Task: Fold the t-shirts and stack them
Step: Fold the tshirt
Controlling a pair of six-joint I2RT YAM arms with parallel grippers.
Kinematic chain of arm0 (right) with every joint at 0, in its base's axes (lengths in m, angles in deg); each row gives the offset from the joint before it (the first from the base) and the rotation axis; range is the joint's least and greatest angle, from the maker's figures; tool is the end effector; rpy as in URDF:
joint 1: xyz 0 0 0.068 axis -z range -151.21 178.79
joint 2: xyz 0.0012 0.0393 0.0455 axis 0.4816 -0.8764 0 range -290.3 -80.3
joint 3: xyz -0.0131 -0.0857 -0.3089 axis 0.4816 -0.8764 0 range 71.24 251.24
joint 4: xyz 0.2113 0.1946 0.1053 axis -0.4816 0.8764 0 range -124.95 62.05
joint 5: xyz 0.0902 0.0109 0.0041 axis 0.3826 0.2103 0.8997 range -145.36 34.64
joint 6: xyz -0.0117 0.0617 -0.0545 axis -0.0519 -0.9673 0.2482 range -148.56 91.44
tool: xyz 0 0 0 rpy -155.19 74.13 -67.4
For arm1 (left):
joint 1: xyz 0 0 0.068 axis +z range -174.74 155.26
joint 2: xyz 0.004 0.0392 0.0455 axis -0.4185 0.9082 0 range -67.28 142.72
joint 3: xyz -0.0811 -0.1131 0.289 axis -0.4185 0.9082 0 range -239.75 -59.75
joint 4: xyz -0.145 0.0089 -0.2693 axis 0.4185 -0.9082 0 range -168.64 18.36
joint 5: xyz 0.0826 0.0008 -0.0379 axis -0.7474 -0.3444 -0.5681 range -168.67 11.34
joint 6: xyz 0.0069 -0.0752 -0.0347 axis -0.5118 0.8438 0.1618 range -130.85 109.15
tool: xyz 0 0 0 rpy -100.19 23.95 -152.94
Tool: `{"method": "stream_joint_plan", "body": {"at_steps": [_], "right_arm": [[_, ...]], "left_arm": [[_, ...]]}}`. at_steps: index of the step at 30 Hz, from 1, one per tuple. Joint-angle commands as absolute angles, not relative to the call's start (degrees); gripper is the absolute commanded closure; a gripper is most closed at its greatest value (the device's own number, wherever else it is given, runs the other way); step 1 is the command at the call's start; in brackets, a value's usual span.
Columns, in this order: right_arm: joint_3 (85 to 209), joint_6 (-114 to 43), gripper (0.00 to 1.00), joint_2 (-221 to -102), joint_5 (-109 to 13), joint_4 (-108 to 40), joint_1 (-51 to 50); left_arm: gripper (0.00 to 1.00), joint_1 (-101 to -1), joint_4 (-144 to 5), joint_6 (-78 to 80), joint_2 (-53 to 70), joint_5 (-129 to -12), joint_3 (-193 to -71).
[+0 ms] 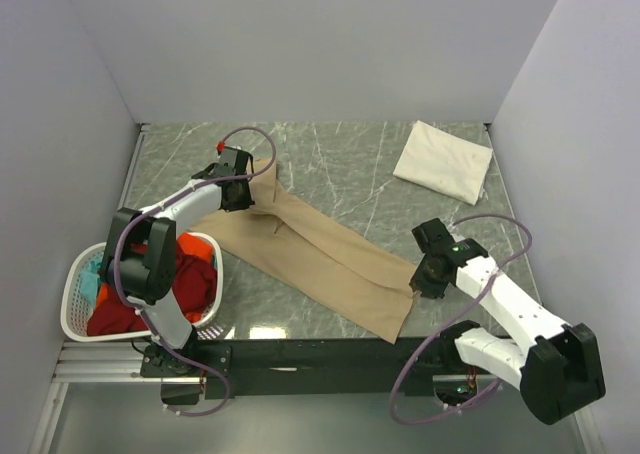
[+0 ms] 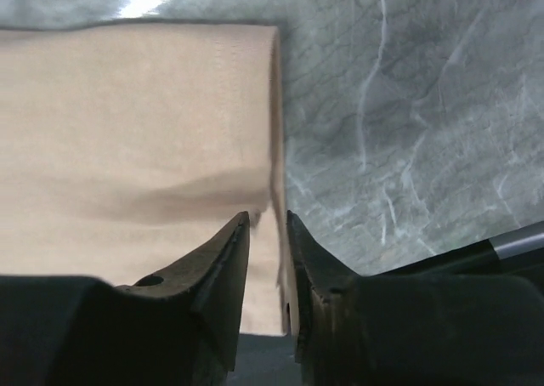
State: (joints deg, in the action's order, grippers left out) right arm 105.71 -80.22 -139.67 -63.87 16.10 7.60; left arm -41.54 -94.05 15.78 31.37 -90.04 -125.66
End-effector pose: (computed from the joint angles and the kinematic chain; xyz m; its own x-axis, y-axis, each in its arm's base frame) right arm 0.1772 0.0571 0.1732 -0.8153 0.5158 -0.2632 0.5083 0.8552 0.1014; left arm 0.4142 -0.1100 0.1967 -0.7808 -0.2234 -0.5834 -0.1953 0.9744 -0.1117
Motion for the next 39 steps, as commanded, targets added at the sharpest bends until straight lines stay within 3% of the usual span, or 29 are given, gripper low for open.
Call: {"method": "stream_joint_plan", "body": {"at_steps": [1,16,26,39], "right_arm": [[109.6,-81.4,0.67,-136.0,-65.5,18.6,7.2],[108.9,-81.6,0.68,-147.5,-62.6,8.6,7.2],[108.4,-81.9,0.59,-150.1,-65.2,9.0,10.7],[107.4,-81.0,0.64,-154.5,-66.8,8.6,12.4]], "left_arm": [[1.00,-41.2,-94.8,15.3,31.7,-89.5,-126.8],[1.00,-41.1,-95.1,15.0,31.7,-88.3,-126.5],[1.00,-41.2,-95.5,16.2,31.2,-87.7,-125.4],[1.00,-41.2,-95.5,16.7,32.0,-87.4,-124.3]]}}
